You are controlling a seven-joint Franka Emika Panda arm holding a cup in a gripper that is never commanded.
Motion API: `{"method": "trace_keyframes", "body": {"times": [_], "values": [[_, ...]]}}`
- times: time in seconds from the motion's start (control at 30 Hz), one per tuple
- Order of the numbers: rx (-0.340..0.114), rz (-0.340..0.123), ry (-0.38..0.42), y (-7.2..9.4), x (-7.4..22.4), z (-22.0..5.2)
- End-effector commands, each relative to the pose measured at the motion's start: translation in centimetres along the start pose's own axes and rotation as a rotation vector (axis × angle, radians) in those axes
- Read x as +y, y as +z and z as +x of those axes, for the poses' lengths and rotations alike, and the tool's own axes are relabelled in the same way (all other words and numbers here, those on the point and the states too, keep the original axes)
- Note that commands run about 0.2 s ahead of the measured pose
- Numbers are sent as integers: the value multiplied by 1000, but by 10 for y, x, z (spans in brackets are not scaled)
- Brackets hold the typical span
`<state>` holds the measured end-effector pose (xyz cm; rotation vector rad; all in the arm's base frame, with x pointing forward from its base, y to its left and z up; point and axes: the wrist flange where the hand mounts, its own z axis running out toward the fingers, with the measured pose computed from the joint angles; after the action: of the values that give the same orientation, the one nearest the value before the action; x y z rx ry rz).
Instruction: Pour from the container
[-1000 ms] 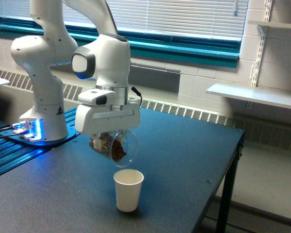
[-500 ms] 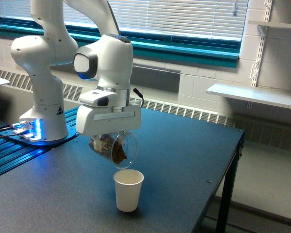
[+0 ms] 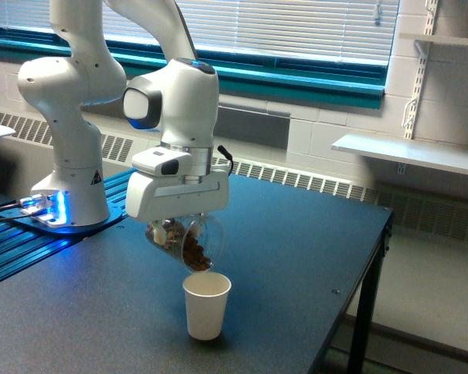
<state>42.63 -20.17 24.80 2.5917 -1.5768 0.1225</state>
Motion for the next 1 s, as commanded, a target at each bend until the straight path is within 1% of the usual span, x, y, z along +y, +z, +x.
{"method": "trace_keyframes", "body": {"times": [0.03, 0.37, 1.0], "values": [[-4, -7, -17, 1, -6, 1], [-25, -25, -27, 7, -9, -1], [-48, -35, -43, 9, -16, 2]]}}
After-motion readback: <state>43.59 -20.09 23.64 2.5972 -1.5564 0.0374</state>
